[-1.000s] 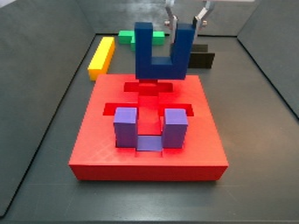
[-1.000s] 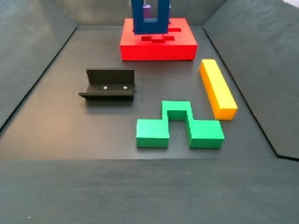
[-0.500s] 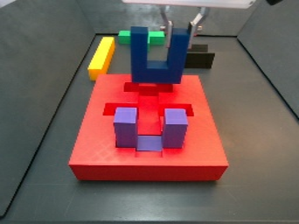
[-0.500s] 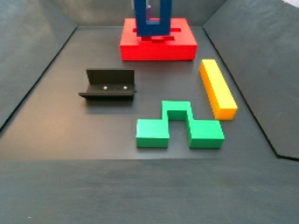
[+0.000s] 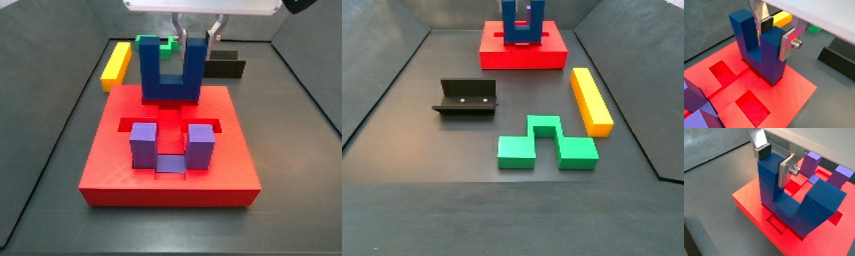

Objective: Pick up the blue object. Move up. Move to above the board. Insert the blue object.
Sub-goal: Insert the blue object.

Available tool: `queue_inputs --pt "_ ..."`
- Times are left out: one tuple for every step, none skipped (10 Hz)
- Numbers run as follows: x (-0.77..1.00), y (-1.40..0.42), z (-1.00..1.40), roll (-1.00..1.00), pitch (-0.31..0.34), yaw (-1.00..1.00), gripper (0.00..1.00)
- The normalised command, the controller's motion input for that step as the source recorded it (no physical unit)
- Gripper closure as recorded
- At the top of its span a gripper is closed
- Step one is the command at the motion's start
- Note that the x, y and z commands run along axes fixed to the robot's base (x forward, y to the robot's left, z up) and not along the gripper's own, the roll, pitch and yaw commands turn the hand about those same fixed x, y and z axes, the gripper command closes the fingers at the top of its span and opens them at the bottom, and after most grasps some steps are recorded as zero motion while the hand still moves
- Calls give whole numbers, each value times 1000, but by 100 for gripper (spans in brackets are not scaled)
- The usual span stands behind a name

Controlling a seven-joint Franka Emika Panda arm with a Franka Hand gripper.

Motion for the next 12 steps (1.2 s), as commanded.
queue_inputs --pt "-31 -31 -123 54 -41 14 100" --pt "-34 -31 -129 53 -41 9 100" --pt "-46 -37 -131 57 -43 6 100" --pt "-46 -31 -134 59 -43 3 100" --pt "-34 -26 -146 69 -41 0 100" --pt "26 0 -160 101 0 0 100" --pt "191 0 -140 104 0 0 100" --pt "211 0 -106 101 10 0 100" --pt "171 0 -80 86 13 0 100" --pt "111 0 -91 74 0 0 100" --pt "0 0 -149 60 0 0 100" --pt "0 -23 -223 67 -10 0 100"
